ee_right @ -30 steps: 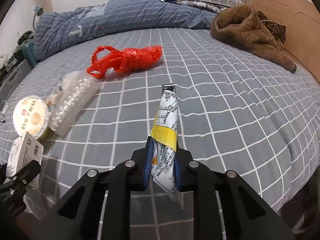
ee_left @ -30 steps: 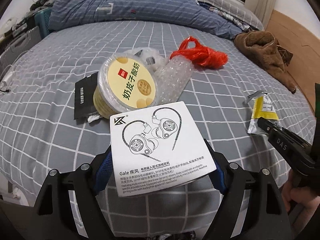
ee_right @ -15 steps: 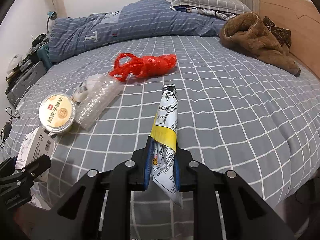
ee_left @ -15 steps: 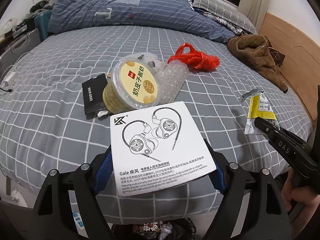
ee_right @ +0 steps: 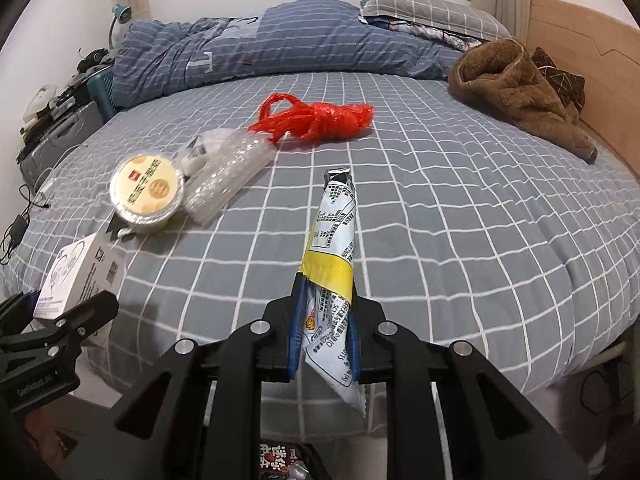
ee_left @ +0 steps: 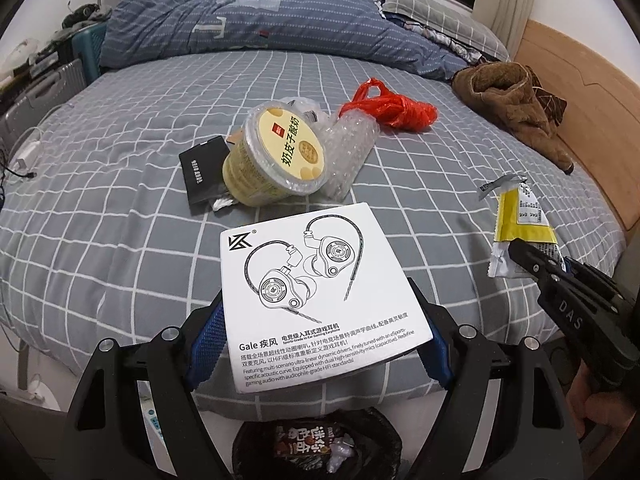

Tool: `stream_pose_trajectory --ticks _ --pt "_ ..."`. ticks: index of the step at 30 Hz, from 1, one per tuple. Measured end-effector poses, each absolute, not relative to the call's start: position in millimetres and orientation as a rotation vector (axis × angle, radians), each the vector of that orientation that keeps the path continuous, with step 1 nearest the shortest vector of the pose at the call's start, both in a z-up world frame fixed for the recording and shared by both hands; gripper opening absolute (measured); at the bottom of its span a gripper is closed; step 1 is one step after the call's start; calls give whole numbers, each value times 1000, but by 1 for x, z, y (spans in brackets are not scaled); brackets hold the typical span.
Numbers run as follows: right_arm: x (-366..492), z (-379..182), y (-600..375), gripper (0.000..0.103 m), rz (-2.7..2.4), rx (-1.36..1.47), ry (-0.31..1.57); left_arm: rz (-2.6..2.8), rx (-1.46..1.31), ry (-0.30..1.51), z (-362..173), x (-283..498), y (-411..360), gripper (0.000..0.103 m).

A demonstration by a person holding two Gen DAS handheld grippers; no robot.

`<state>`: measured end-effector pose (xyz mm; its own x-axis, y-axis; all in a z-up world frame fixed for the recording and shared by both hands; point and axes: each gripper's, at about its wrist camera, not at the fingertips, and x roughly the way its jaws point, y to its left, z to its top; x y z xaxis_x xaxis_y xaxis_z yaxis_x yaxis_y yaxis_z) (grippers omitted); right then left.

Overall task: Collect trash
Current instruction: 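Carry the earphone box and yellow wrapper with both grippers toward the trash bin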

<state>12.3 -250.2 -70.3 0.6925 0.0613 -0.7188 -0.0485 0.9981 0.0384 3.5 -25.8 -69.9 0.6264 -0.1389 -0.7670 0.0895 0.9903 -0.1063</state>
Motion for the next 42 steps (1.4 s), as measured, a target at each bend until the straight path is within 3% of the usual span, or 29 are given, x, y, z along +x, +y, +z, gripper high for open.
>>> stream_pose_trajectory --ticks 42 --pt "-117 -81 -230 16 105 -19 857 -114 -5 925 -84 -104 -17 79"
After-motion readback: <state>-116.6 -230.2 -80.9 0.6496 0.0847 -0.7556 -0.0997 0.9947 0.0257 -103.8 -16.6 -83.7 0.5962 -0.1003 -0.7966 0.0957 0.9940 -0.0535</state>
